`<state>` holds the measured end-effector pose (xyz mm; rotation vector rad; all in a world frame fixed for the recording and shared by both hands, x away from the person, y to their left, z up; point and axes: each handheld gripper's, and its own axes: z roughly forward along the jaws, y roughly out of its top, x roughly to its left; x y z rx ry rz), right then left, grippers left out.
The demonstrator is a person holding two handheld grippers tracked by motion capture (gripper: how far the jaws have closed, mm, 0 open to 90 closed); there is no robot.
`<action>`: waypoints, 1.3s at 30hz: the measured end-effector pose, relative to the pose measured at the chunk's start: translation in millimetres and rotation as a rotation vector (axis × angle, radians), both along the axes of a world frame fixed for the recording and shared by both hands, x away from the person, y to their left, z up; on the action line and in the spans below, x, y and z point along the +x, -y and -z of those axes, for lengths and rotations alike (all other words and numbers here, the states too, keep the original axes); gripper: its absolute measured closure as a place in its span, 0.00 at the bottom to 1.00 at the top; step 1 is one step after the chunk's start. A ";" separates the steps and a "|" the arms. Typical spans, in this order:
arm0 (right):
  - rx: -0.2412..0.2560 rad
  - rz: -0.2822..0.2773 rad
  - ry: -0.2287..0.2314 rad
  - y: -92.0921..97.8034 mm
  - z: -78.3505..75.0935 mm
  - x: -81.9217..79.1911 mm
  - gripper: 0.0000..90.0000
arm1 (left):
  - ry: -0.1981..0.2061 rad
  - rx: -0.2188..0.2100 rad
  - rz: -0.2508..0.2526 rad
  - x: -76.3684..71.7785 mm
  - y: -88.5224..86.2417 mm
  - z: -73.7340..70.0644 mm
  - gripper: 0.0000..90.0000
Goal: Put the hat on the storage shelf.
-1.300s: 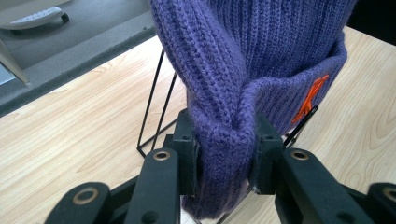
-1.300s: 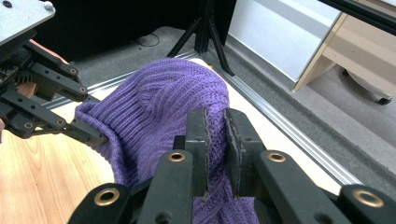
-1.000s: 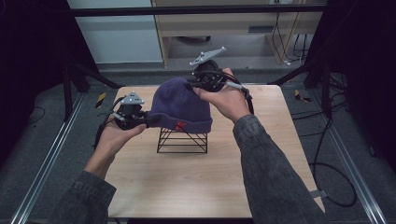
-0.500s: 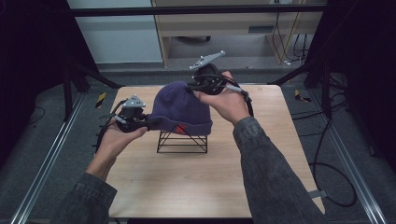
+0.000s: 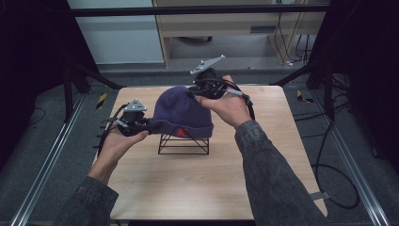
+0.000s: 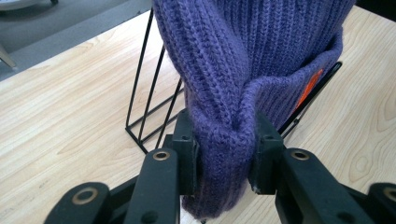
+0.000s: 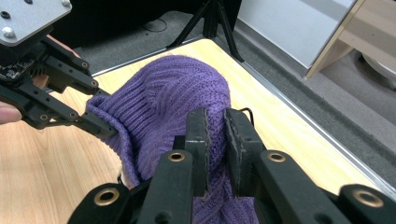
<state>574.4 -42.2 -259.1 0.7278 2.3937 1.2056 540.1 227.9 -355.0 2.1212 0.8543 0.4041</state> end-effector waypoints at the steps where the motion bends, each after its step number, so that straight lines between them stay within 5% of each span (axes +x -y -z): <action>1: -0.001 -0.001 0.001 -0.1 0.9 0.1 0.89 | -0.002 0.000 0.000 -0.1 0.0 1.4 0.76; 39: -0.043 -0.041 -0.053 -12.7 32.3 -6.7 0.89 | -0.049 0.006 -0.014 0.8 -6.5 45.5 0.72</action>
